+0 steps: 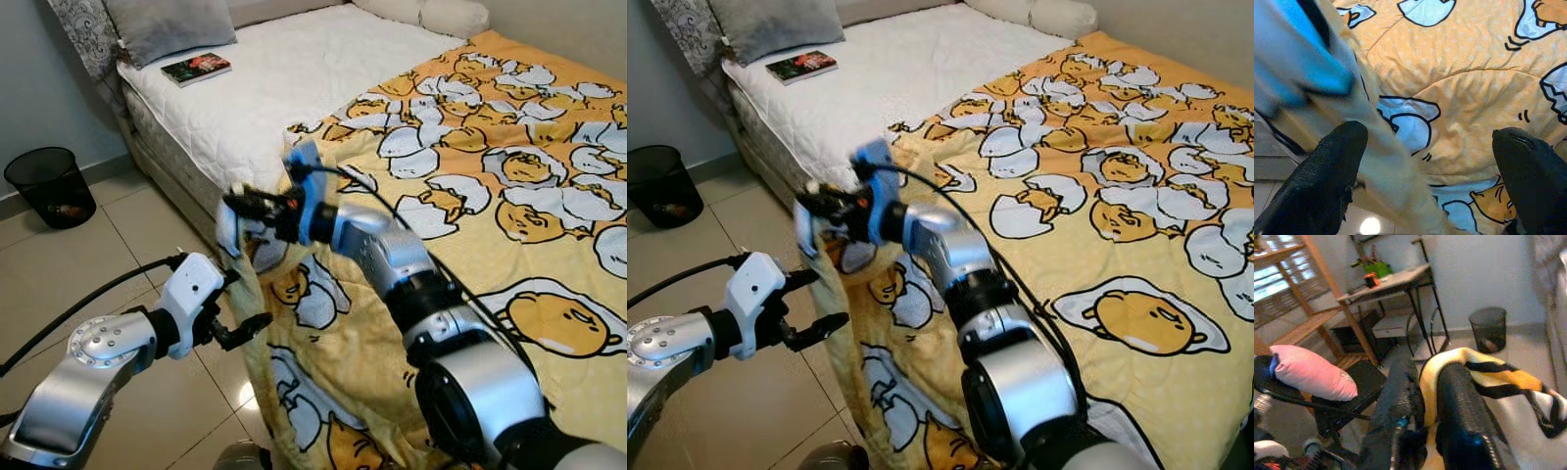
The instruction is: Clean up the room
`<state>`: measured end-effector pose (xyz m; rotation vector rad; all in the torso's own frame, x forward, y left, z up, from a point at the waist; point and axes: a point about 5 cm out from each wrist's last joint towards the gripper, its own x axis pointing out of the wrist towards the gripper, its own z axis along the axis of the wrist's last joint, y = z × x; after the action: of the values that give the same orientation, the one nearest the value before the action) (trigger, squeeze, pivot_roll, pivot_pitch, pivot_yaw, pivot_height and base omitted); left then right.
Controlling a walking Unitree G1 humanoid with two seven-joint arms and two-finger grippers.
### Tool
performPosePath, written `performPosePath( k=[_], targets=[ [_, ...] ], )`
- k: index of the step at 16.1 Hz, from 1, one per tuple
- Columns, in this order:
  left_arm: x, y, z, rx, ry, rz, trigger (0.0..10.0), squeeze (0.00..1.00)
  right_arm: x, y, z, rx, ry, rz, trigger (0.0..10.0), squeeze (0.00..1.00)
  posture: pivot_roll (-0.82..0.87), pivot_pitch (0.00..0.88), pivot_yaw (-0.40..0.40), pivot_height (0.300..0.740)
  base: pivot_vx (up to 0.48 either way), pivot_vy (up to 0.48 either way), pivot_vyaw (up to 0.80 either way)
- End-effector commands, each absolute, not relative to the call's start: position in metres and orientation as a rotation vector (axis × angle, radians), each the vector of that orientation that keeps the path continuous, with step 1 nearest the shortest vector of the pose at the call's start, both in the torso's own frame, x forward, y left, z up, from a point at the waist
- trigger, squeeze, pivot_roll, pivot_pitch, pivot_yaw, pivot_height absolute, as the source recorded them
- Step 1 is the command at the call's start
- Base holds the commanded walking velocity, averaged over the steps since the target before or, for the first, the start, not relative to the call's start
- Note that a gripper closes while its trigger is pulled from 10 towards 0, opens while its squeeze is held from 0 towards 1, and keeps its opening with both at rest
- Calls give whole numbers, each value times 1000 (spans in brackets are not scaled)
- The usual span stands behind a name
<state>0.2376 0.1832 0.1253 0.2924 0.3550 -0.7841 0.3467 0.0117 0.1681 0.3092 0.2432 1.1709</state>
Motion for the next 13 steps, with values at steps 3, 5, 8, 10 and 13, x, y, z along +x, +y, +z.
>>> performPosePath(
  k=[3,5,8,10,13],
  targets=[
    [242,176,125,304,342,-802,10000,420,339,29,170,342,224,1182,10000,1000,65,0,15,740,0,0,0],
    [243,176,124,304,342,-797,10000,420,340,26,168,330,226,1163,10000,0,62,0,16,740,0,0,0],
    [244,180,122,319,340,-754,10000,416,349,6,161,341,223,1043,10000,0,65,0,4,740,0,0,0],
    [249,188,116,334,326,-605,10000,424,362,-45,143,380,211,739,10000,0,57,0,0,740,0,0,0],
    [257,181,117,281,254,-493,10000,412,348,-112,113,406,188,434,10000,0,40,0,6,740,0,0,0]
  ],
)
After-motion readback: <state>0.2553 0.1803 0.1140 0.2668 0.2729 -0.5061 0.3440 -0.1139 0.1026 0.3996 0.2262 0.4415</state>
